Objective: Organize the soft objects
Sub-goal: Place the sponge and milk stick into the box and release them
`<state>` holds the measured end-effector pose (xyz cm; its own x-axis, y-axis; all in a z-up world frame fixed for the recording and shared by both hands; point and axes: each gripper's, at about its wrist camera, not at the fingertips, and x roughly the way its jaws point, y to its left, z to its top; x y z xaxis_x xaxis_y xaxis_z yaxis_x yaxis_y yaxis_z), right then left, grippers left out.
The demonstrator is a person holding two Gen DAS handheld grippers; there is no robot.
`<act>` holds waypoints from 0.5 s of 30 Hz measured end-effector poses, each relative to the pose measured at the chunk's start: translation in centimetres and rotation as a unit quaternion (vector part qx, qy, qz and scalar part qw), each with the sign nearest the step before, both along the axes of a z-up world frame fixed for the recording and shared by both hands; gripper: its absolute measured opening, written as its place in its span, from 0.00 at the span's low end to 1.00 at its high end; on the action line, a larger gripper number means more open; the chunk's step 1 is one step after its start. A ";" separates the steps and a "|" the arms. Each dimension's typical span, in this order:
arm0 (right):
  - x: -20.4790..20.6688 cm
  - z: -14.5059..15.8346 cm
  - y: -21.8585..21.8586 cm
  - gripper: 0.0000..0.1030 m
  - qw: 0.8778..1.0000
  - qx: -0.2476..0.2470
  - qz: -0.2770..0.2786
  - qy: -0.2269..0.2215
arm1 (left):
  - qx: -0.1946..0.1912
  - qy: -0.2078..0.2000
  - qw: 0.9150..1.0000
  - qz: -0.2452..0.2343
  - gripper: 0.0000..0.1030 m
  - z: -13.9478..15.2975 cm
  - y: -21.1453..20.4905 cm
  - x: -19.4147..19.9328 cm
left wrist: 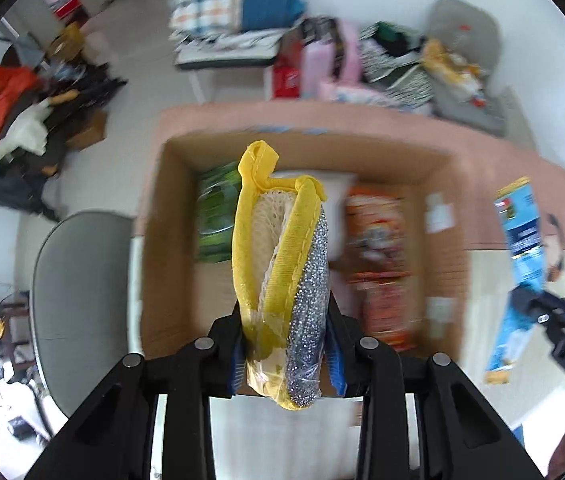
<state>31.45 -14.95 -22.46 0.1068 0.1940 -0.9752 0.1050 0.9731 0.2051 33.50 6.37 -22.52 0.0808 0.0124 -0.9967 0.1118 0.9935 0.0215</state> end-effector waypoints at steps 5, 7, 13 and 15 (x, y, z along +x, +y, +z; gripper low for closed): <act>1.9 -4.6 5.0 0.19 0.998 -0.048 0.028 0.032 | 0.019 0.063 0.998 0.021 0.29 -6.1 3.6 1.1; 2.5 -6.4 6.3 0.18 0.996 -0.071 0.037 0.044 | 0.031 0.083 0.996 0.024 0.29 -8.0 4.4 1.2; 3.7 -10.8 8.1 0.19 0.984 -0.147 0.057 0.078 | 0.020 0.159 0.987 0.031 0.38 -12.6 5.5 1.3; 4.0 -11.4 8.7 0.27 0.980 -0.166 0.067 0.082 | 0.005 0.153 0.987 0.039 0.45 -12.4 5.6 1.5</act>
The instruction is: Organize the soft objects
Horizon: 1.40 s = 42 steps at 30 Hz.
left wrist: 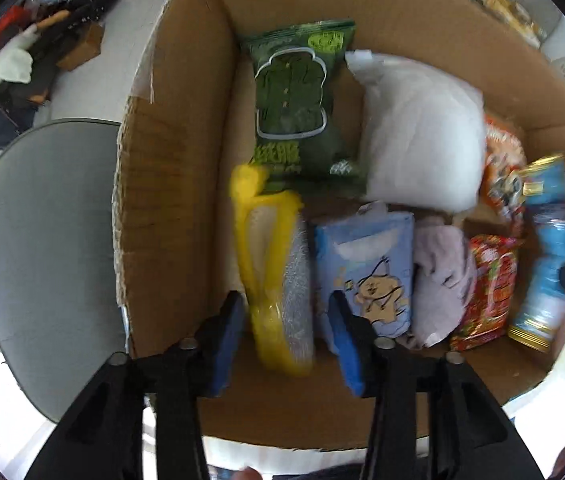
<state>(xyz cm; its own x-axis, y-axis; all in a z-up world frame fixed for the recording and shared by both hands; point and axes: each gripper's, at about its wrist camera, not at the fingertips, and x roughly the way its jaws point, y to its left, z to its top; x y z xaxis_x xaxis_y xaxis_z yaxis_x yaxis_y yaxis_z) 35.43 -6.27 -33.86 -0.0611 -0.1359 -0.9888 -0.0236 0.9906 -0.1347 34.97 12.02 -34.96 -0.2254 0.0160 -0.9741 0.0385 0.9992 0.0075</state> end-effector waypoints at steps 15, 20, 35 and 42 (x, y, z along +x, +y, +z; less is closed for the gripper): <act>-1.8 2.2 -0.6 0.76 0.995 0.076 -0.064 -0.012 | -0.001 -0.118 0.993 -0.013 0.95 7.5 -0.8 -0.8; -4.0 3.1 0.0 0.85 0.994 0.084 -0.068 -0.020 | 0.000 -0.158 0.987 -0.015 0.95 9.7 -1.0 -2.1; -7.0 7.2 -0.9 1.00 0.990 0.079 -0.091 -0.072 | 0.000 -0.198 0.980 -0.034 0.98 12.3 -3.5 -5.0; -7.9 9.4 -2.0 1.00 0.987 0.084 -0.098 -0.091 | -0.007 -0.217 0.976 -0.032 1.00 15.0 -4.0 -6.1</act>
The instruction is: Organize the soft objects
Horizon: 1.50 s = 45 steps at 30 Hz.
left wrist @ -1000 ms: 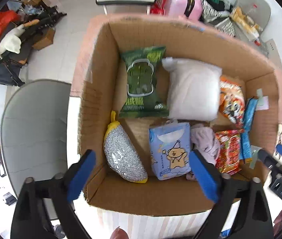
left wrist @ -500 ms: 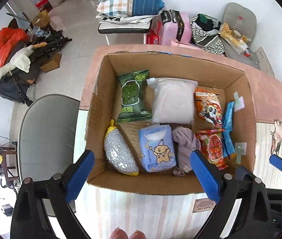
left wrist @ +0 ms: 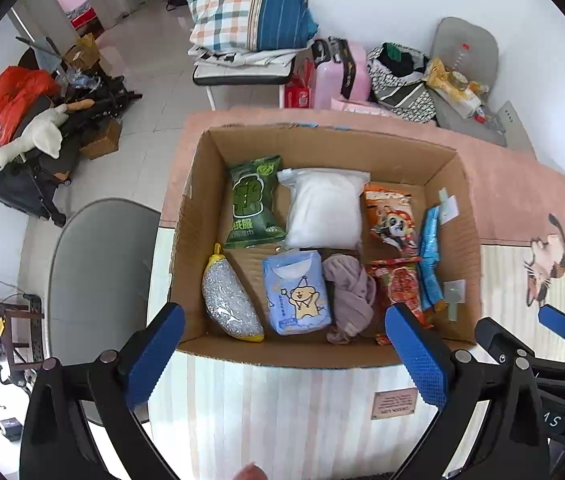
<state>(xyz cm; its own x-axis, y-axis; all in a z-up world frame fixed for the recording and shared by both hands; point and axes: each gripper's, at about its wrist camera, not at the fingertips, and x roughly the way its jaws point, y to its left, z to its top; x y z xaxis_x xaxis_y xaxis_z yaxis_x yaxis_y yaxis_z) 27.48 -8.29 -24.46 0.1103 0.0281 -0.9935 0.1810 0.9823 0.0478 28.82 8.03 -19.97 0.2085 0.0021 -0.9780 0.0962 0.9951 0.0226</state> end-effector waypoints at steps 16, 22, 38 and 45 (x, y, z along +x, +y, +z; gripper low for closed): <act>-7.3 17.9 -0.1 1.00 0.990 -0.013 0.023 -0.135 | -0.016 -0.105 0.994 -0.012 1.00 15.3 -0.9 -6.9; -10.1 22.5 0.8 1.00 0.986 -0.019 0.033 -0.163 | -0.033 -0.120 0.992 -0.020 1.00 18.7 -0.9 -9.3; -13.7 28.5 0.1 1.00 0.978 -0.052 0.019 -0.200 | -0.018 -0.154 0.988 -0.006 1.00 22.9 -0.2 -12.2; -14.2 28.9 -0.4 1.00 0.978 -0.065 0.008 -0.198 | -0.019 -0.155 0.988 -0.006 1.00 22.9 -0.2 -12.4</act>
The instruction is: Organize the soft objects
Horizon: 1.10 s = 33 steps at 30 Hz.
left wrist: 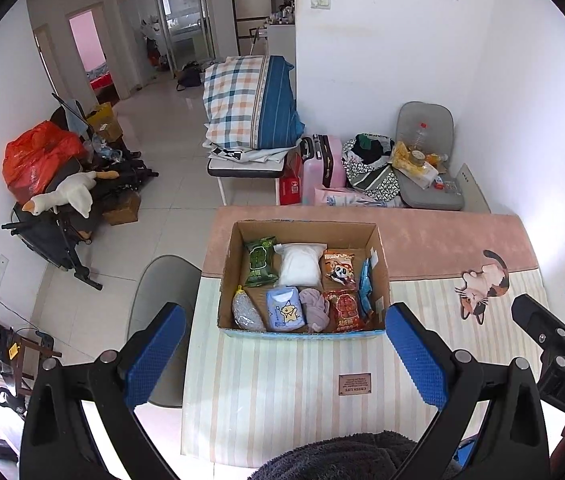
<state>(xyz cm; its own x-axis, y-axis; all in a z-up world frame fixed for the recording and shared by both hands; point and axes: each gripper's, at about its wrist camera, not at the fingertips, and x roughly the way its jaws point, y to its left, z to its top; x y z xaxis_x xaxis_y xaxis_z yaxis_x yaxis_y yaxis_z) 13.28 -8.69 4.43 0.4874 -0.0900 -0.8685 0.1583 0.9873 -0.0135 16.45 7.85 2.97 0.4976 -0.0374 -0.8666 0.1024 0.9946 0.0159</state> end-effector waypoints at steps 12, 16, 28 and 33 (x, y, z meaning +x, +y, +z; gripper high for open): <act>-0.6 0.3 0.2 1.00 1.000 -0.010 0.001 -0.004 | -0.003 -0.003 1.000 -0.002 1.00 -0.1 0.2 -0.2; -0.8 0.7 0.4 1.00 1.000 -0.014 0.000 -0.009 | -0.002 -0.004 1.000 -0.001 1.00 -0.1 0.0 -0.5; -1.2 1.0 0.4 1.00 1.000 -0.017 0.000 -0.014 | -0.003 -0.003 1.000 0.001 1.00 0.4 -0.5 -1.3; -1.2 1.1 0.5 1.00 1.000 -0.018 0.002 -0.017 | -0.004 -0.002 1.000 0.000 1.00 0.4 -0.4 -1.3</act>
